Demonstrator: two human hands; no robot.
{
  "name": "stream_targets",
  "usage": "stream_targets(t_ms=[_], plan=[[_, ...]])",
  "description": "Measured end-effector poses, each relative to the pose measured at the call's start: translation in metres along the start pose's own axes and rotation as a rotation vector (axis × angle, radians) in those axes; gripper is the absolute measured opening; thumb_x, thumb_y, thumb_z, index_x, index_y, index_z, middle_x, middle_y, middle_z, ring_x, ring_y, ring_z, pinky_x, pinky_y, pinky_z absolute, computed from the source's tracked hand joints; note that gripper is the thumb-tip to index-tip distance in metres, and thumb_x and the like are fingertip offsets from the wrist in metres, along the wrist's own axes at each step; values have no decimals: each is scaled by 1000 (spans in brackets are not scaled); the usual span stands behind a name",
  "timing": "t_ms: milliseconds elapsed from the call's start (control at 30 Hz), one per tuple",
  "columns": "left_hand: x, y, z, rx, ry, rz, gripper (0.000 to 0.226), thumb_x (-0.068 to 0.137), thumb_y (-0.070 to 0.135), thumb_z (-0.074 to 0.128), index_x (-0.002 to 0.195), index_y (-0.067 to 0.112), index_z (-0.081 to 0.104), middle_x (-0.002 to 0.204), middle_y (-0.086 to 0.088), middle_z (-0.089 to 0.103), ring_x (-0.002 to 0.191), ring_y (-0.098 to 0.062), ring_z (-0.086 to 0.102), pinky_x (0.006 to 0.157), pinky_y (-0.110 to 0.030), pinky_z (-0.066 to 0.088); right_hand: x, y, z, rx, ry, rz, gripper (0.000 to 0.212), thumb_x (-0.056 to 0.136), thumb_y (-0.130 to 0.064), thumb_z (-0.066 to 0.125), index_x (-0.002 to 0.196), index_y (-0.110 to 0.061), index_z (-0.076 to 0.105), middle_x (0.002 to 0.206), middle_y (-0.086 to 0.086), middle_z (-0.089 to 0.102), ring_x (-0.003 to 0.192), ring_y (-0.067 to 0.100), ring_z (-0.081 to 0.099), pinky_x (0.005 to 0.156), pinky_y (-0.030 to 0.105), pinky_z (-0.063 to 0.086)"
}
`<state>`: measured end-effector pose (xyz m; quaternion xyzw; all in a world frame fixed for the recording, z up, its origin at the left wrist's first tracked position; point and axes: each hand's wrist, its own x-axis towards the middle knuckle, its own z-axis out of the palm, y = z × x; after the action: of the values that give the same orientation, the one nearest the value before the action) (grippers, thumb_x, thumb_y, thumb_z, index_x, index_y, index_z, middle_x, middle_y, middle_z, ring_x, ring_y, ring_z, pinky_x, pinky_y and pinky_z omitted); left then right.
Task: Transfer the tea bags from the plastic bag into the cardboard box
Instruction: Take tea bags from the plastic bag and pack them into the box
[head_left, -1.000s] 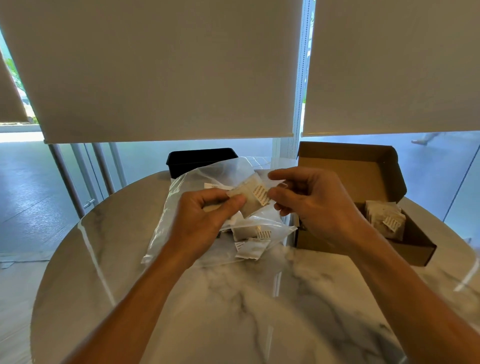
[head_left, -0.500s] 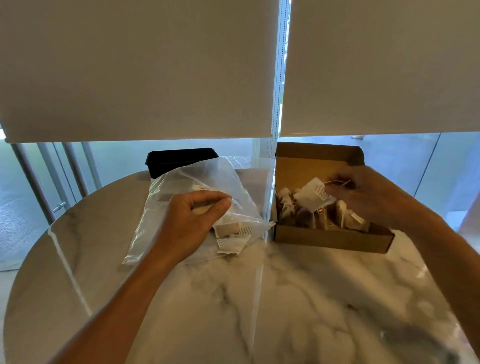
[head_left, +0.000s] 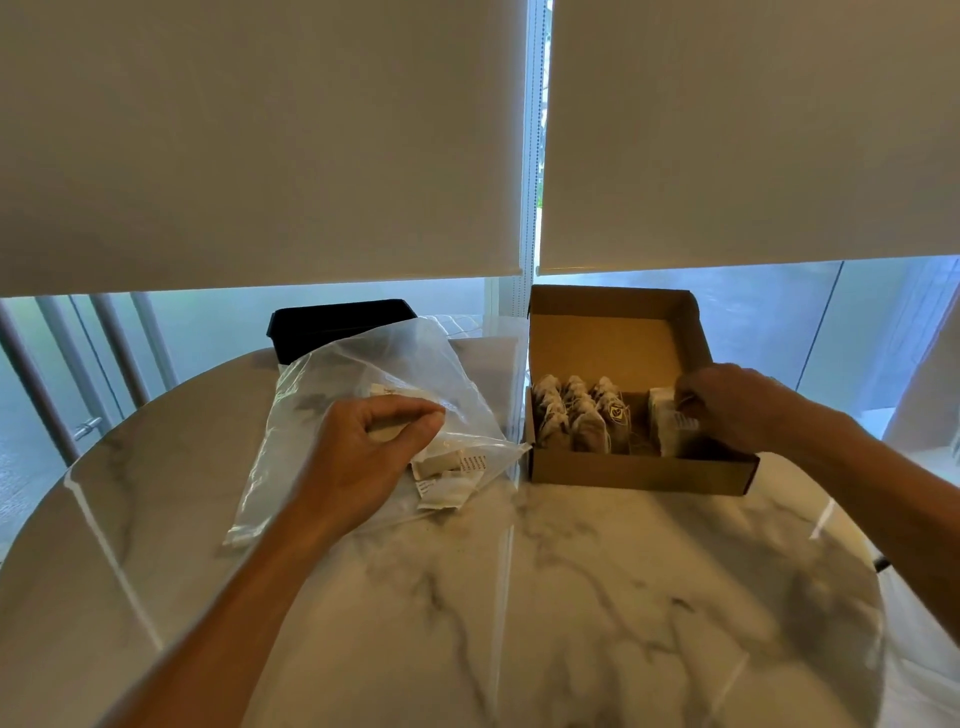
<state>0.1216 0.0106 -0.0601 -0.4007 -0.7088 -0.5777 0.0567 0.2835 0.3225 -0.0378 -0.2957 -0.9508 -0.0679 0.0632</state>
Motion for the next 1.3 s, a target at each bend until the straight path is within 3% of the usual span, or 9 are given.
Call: stream_targets(t_ms=[200,300,467,533,733,900,1067,1167,1300], plan=[[1,0,0,-25,8,3,11,81,13,71,84,23,76,86,18,73,86,3,67,76,-5,45,-1,11,0,130,-9,-16,30,92,-17,58,122,-15,57,120,7,61,102,23,60,85,24,47],[0,0,-1,-23,4,4,11,82,14,71,85,23,76,86,18,73,86,3,67,76,-6,46,-1,13,0,184,-66,-42,43,89,-14,62,130,-17,50,128,8,55,108,26,56,87,27,47],[0,1,-1,-2,-1,10,13,82,15,71,84,27,75,85,21,72,85,5,66,76,-5,46,5,13,9,101,-72,-71,64,80,-29,73,134,-31,40,131,4,49,113,25,54,93,32,50],[-1,2,-1,-1,-3,11,14,82,14,71,82,28,75,84,22,72,85,5,66,76,-5,46,8,14,14,92,-35,-71,61,80,-33,73,132,-34,41,131,4,49,111,25,55,92,31,51],[0,0,-1,17,-22,6,13,81,15,72,81,28,75,84,20,73,85,4,67,79,-9,48,7,17,16,137,31,-79,48,85,-25,68,129,-23,51,128,8,52,104,20,52,82,19,39],[0,0,0,17,-23,19,15,81,14,71,81,28,75,84,21,73,85,3,67,78,-9,48,5,22,15,213,10,-58,53,83,-20,71,132,-22,49,127,8,48,101,19,47,82,20,38],[0,1,-1,27,-27,20,27,86,6,64,85,31,74,88,24,71,86,6,64,76,-6,45,2,20,-3,321,45,-45,62,77,-21,76,133,-20,48,109,3,47,92,18,48,77,22,42],[1,-1,-2,17,-11,-4,36,87,5,60,97,38,70,90,23,69,83,2,63,74,-15,49,-3,0,-16,435,146,-40,57,75,-30,77,127,-21,54,102,-2,51,89,16,52,76,26,42],[2,0,-4,-99,30,-102,58,79,19,69,124,48,48,105,-3,66,90,-22,67,80,-37,56,-18,-59,-35,763,215,-149,39,74,-42,71,110,-29,62,90,-9,61,82,10,61,75,25,51]])
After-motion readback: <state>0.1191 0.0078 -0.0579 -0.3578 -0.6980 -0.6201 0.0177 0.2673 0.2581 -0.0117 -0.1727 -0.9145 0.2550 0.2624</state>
